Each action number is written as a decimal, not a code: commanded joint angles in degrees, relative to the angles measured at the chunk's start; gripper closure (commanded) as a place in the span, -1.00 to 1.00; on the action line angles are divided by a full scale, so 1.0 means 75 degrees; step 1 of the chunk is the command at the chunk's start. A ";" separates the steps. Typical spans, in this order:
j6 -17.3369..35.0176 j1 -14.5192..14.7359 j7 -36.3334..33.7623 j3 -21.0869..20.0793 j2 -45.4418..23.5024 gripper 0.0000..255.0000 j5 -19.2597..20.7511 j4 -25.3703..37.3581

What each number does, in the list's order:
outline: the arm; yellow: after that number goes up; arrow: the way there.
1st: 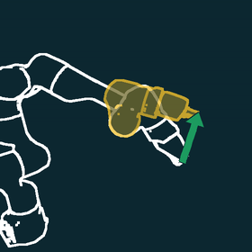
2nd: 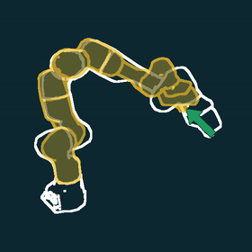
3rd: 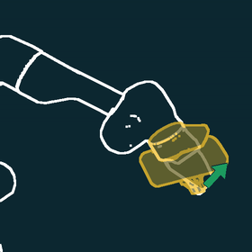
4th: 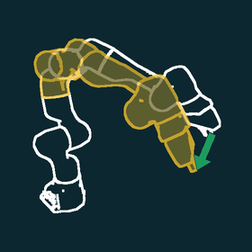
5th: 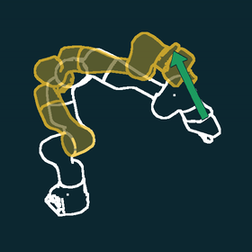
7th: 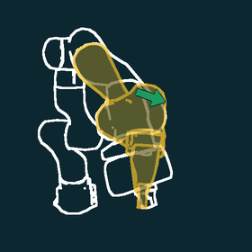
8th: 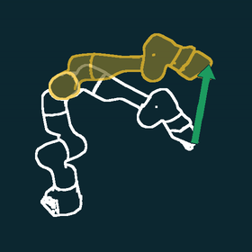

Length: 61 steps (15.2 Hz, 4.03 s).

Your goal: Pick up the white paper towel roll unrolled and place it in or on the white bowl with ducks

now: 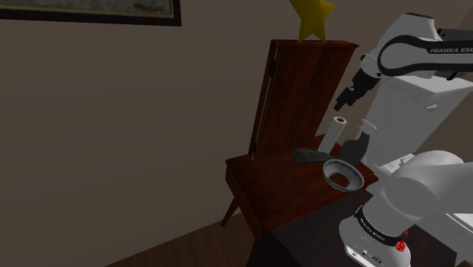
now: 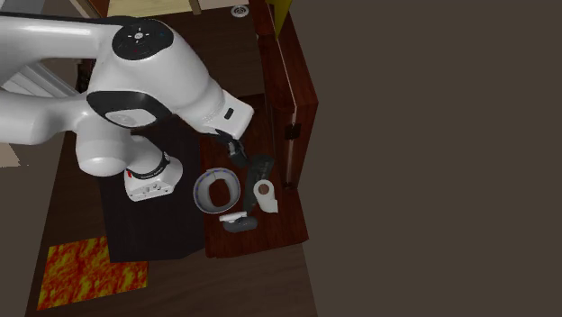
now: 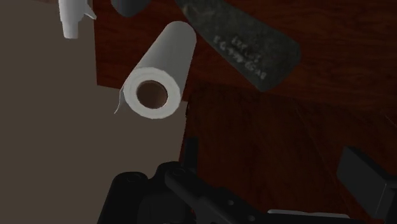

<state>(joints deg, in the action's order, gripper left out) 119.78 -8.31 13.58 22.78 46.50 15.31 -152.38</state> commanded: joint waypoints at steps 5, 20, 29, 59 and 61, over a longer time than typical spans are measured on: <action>0.1135 -0.0176 0.1076 0.1360 -0.0993 -1.00 0.0391 -0.0097; 0.2815 0.0231 0.1851 0.2609 -0.2469 -1.00 0.0303 -0.0278; 0.2813 0.0232 0.1851 0.2608 -0.2469 1.00 0.0302 -0.0276; -0.0424 -0.0259 0.1411 0.1254 -0.0543 1.00 0.0238 0.1010; -0.0911 -0.0507 0.1331 0.0971 0.0106 1.00 0.0288 0.0806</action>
<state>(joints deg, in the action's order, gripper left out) 114.91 -11.30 23.94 31.18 45.00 17.35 -145.79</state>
